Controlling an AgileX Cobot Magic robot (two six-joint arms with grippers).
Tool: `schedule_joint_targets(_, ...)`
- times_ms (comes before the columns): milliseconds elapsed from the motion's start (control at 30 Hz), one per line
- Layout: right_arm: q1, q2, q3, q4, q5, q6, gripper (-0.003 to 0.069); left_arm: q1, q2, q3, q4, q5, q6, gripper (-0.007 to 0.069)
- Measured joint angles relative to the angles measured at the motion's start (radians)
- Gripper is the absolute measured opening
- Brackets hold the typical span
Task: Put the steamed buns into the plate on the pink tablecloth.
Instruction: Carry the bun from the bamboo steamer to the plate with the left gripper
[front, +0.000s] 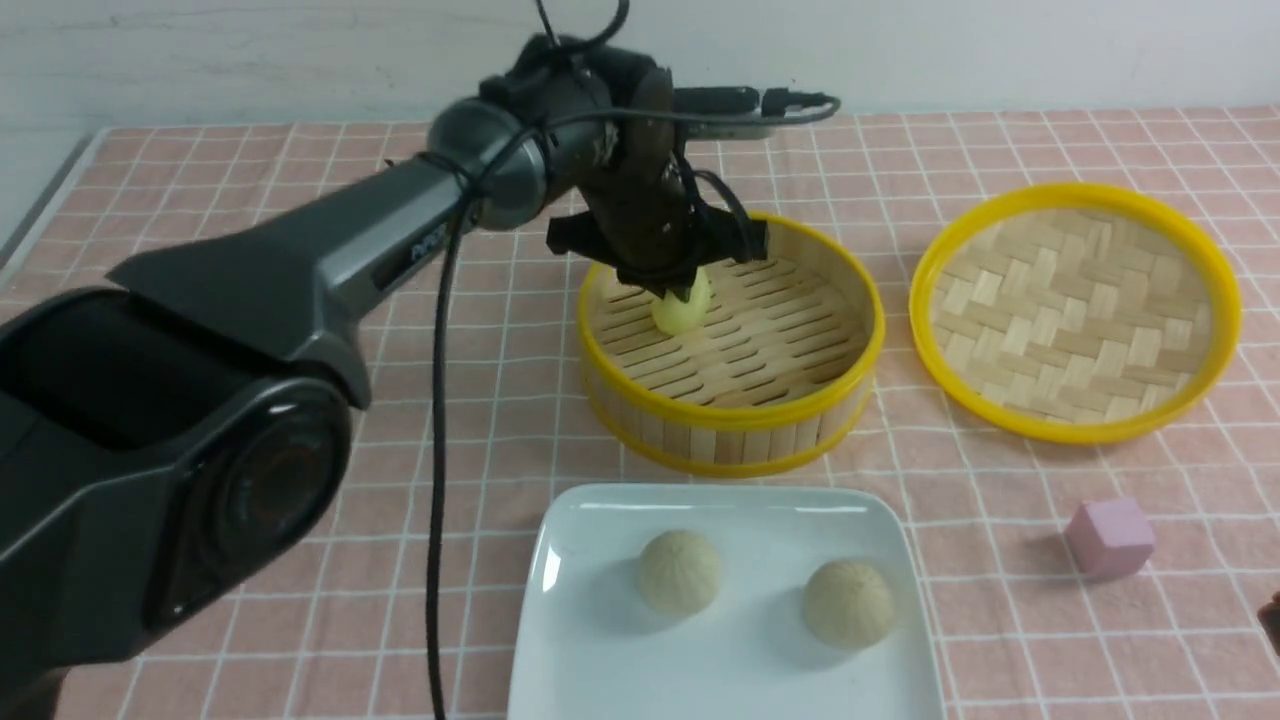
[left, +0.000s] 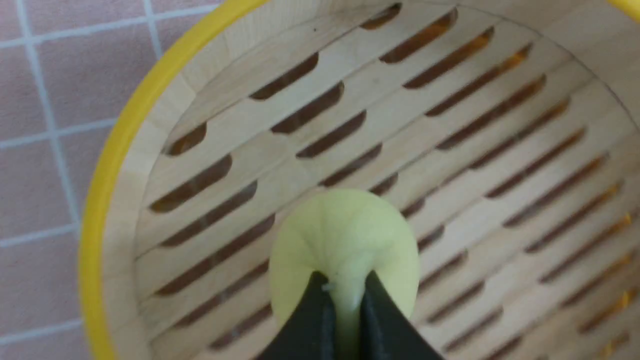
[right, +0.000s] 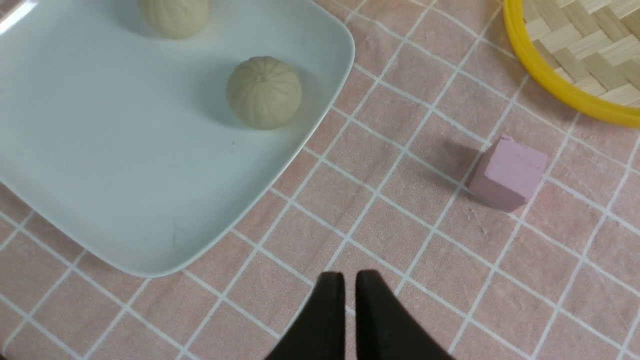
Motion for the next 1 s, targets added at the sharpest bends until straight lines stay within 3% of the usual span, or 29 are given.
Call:
schedule_joint_targets(200, 0.0, 0.0, 0.0, 0.0, 0.0, 0.0, 0.0062, -0.016, -0.281, -0.019, 0.063, 0.237, 0.067, 0.0022)
schedule_joint_targets(367, 0.0, 0.0, 0.0, 0.004, -0.007, 0.0, 0.0065, -0.015, -0.497, 0.211, 0.039, 0.274, 0.068, 0.0022)
schedule_joint_targets(400, 0.0, 0.0, 0.0, 0.005, -0.009, 0.0, 0.0065, -0.02, -0.539, 0.352, 0.009, 0.279, 0.05, 0.0022)
schedule_joint_targets(500, 0.0, 0.0, 0.0, 0.006, -0.013, 0.0, 0.0065, -0.073, -0.562, 0.627, -0.018, 0.218, 0.013, 0.0022)
schedule_joint_targets(633, 0.0, 0.0, 0.0, 0.007, -0.022, 0.0, 0.0066, -0.148, -0.54, 0.781, -0.018, 0.069, -0.033, 0.0022)
schedule_joint_targets(1000, 0.0, 0.0, 0.0, 0.01, -0.029, 0.0, 0.0076, -0.245, -0.517, 0.696, -0.018, -0.036, -0.095, 0.0022)
